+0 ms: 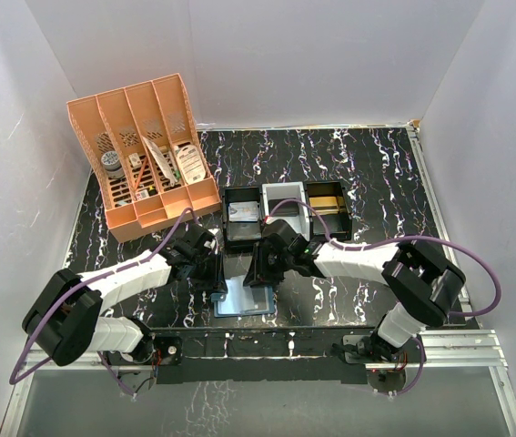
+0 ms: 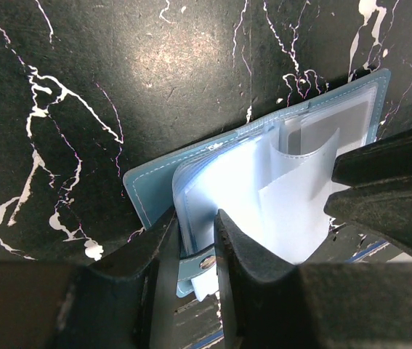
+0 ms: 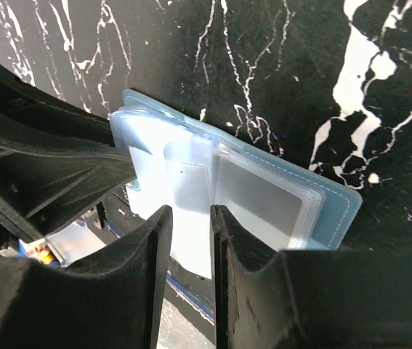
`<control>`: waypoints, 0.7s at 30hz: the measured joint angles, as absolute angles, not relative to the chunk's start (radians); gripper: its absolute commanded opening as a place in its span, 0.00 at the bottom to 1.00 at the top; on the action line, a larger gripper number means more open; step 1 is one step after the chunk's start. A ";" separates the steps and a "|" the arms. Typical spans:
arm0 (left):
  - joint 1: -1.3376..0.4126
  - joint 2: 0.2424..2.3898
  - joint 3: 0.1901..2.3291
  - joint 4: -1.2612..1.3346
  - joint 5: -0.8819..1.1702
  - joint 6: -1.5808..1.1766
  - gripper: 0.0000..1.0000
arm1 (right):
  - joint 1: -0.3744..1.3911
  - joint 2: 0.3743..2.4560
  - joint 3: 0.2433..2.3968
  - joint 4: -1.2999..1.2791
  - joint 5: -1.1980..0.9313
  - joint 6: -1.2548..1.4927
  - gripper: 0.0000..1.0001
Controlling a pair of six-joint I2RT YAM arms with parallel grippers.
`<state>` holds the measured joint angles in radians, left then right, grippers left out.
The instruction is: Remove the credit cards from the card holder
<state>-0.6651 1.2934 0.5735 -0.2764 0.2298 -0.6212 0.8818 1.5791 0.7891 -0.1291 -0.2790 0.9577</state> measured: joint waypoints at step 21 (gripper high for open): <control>-0.665 1.186 0.574 -0.349 0.134 -0.679 0.23 | 0.903 1.673 0.804 0.139 -0.504 1.045 0.30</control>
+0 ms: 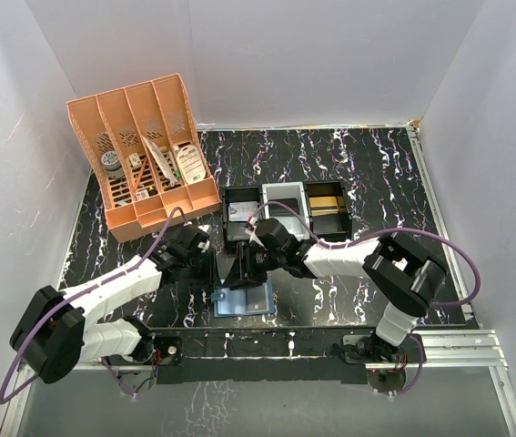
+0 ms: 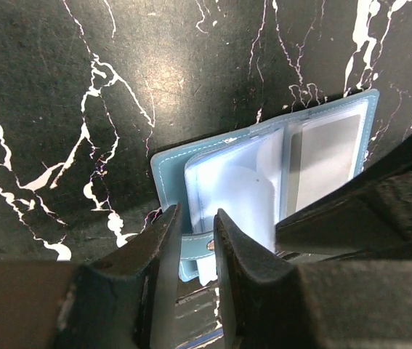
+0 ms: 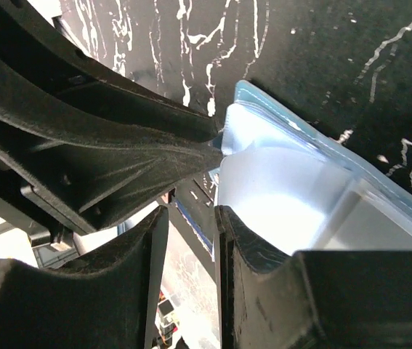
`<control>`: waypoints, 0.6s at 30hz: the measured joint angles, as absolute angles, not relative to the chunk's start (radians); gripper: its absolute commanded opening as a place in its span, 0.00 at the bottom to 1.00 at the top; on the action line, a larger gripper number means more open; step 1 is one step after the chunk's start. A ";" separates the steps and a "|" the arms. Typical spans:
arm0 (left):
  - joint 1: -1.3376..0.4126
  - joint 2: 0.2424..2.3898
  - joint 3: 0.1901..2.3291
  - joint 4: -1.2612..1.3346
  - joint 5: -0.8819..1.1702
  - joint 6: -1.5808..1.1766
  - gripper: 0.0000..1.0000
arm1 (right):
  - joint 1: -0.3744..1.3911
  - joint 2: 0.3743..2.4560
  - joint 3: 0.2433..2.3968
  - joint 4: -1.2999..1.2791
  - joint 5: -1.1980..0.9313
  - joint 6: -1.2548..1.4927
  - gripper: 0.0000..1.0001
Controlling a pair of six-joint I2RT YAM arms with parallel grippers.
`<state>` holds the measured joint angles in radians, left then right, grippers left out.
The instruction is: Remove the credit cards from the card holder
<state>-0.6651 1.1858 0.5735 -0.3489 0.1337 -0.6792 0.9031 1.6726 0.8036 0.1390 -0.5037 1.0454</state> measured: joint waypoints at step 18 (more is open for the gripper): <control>-0.665 1.176 0.556 -0.319 0.219 -0.646 0.22 | 0.916 1.654 0.812 0.069 -0.408 1.063 0.33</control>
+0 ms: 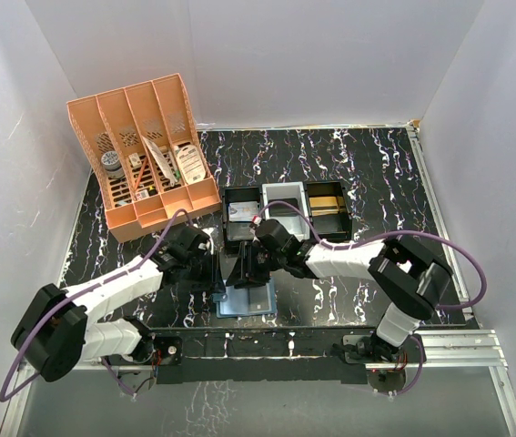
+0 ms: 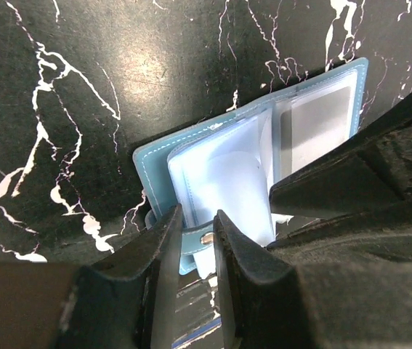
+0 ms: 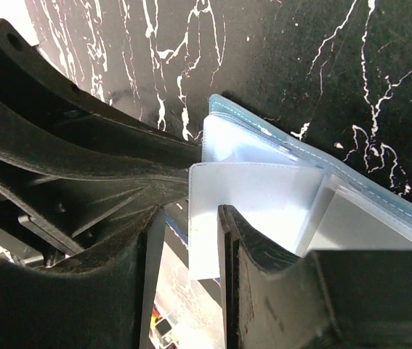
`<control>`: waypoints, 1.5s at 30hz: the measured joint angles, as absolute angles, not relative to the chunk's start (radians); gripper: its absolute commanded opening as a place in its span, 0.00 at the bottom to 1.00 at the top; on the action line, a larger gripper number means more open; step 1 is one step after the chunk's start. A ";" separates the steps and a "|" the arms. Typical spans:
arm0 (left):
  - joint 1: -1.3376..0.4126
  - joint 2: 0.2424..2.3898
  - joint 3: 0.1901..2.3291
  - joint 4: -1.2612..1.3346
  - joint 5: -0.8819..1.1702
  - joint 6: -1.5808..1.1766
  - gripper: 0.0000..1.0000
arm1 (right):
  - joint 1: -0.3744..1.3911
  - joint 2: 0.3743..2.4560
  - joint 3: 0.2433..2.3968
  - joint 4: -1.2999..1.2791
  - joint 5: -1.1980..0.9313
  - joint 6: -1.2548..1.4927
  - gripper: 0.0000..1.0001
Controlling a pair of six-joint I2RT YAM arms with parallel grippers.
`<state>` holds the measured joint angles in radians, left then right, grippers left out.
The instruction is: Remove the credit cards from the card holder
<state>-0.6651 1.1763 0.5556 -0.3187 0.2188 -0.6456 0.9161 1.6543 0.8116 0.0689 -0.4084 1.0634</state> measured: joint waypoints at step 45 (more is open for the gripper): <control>-0.678 1.235 0.632 -0.332 0.183 -0.692 0.34 | 0.848 1.563 0.708 -0.027 -0.323 1.047 0.24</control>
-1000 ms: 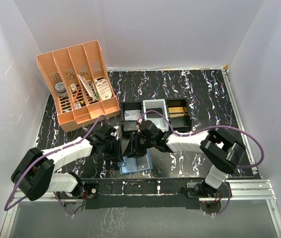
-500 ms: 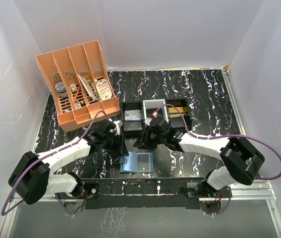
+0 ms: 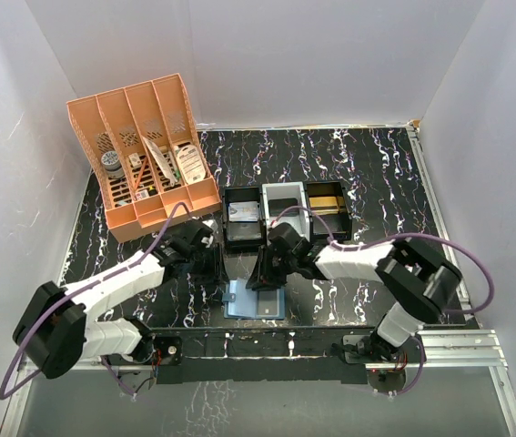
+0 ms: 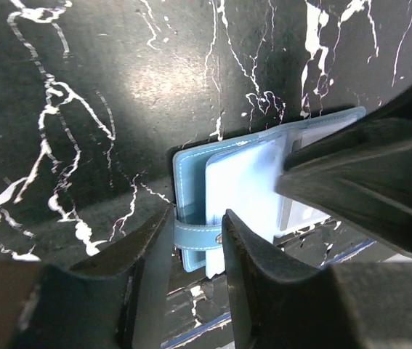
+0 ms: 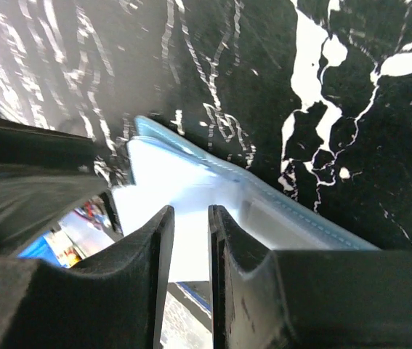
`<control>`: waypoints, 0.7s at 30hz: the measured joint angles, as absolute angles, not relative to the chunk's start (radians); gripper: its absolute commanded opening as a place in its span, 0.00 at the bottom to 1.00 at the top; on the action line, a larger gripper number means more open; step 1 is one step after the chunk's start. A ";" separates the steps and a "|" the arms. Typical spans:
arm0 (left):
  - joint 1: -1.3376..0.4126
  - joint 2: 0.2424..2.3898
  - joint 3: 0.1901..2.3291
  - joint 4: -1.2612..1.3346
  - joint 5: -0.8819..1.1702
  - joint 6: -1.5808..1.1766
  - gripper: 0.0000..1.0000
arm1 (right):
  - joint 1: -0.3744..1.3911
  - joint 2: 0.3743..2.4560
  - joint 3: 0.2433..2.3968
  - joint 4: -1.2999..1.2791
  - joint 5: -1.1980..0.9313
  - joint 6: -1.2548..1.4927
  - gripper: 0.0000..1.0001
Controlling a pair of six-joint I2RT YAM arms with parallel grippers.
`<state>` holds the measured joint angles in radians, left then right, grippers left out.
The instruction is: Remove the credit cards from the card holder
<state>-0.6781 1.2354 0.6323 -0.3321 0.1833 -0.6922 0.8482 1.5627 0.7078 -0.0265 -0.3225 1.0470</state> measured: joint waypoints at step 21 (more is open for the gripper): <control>-0.686 1.156 0.642 -0.270 0.275 -0.668 0.49 | 0.894 1.311 0.700 -0.264 -0.062 1.021 0.43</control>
